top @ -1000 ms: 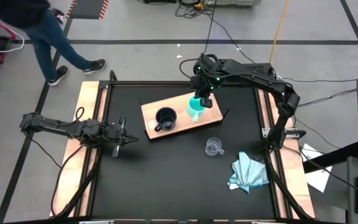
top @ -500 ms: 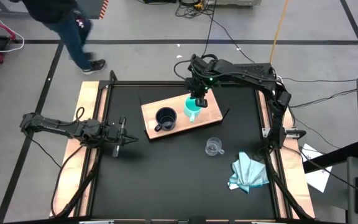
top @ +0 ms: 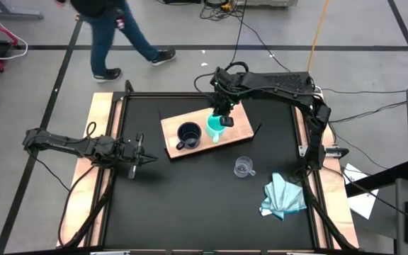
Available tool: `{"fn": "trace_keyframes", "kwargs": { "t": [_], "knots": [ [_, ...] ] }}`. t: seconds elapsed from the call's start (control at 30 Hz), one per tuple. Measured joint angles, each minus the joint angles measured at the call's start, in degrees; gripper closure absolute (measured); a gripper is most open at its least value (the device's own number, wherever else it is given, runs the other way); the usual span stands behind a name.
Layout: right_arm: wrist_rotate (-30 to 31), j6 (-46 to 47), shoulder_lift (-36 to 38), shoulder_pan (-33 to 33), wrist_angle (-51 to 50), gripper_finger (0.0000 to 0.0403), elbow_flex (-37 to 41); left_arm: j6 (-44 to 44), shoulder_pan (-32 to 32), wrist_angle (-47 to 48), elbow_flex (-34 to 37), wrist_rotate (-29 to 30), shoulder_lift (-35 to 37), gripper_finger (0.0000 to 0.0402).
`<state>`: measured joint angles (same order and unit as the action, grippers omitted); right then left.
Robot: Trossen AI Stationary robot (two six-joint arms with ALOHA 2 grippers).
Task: Stack small to large cups/mugs on shelf
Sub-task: Put the light blue cup on the shelf
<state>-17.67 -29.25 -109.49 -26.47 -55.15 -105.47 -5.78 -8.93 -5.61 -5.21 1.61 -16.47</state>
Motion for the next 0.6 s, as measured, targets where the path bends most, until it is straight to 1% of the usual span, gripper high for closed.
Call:
{"fn": "trace_keyframes", "kwargs": {
  "t": [0.17, 0.27, 0.5, 0.6],
  "knots": [
    [0.26, -0.19, -0.69, 0.6, -1.52, 0.0403, 0.04, 0.02, -0.02, 0.0, 0.0, 0.0, -0.02, 0.0378],
    [2.39, -0.12, -1.34, 0.74, -1.68, 0.0403, 0.15, 0.02, -0.02, 0.0, 0.0, -0.02, -0.02, 0.0378],
    [2.51, 0.02, -3.94, 1.01, -0.87, 0.0403, 0.12, 0.02, 0.0, 0.24, 0.0, -0.04, 0.0, 0.0378],
    [2.4, 0.06, -3.91, 1.11, -0.11, 0.0403, 0.13, -0.03, 0.0, 0.35, 0.0, -0.04, -0.01, 0.0378]
  ]
}}
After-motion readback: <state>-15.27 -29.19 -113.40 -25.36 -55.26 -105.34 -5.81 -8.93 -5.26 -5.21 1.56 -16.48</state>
